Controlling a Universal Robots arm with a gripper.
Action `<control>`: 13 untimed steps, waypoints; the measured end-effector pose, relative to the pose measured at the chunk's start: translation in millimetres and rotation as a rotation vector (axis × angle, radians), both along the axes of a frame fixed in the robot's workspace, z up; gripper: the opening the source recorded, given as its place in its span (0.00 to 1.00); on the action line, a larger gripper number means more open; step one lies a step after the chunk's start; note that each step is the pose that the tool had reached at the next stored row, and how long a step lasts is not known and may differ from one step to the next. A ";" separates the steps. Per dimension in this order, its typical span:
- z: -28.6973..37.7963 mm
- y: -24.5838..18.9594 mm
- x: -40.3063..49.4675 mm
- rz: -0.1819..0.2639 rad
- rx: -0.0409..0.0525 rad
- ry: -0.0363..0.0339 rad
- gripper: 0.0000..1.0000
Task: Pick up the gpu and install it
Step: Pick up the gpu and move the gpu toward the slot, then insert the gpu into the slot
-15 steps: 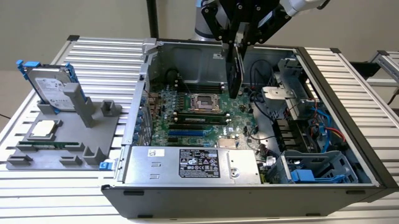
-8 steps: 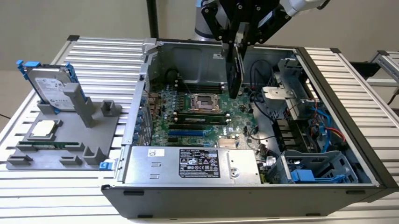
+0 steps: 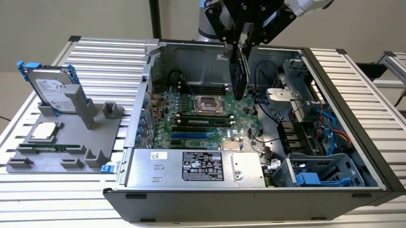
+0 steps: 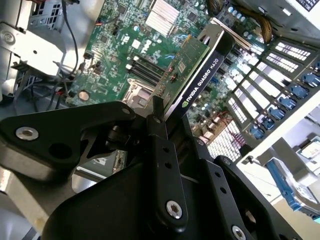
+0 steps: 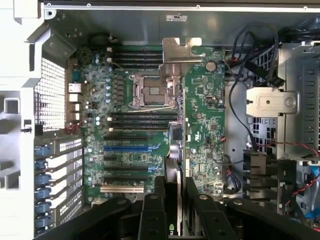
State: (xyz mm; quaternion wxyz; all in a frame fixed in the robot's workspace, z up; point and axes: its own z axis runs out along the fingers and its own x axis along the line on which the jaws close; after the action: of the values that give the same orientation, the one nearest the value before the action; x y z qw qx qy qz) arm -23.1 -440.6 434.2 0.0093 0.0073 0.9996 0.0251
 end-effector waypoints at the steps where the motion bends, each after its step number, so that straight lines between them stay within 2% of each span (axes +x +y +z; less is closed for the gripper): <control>1: -0.1 0.0 0.0 0.008 0.0001 -0.0001 0.00; 13: 0.1 0.0 0.0 0.086 0.0000 0.0000 0.00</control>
State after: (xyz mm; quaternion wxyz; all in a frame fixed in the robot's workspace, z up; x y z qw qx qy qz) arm -23.1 -440.6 434.2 0.0082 -0.0356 0.9990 0.0255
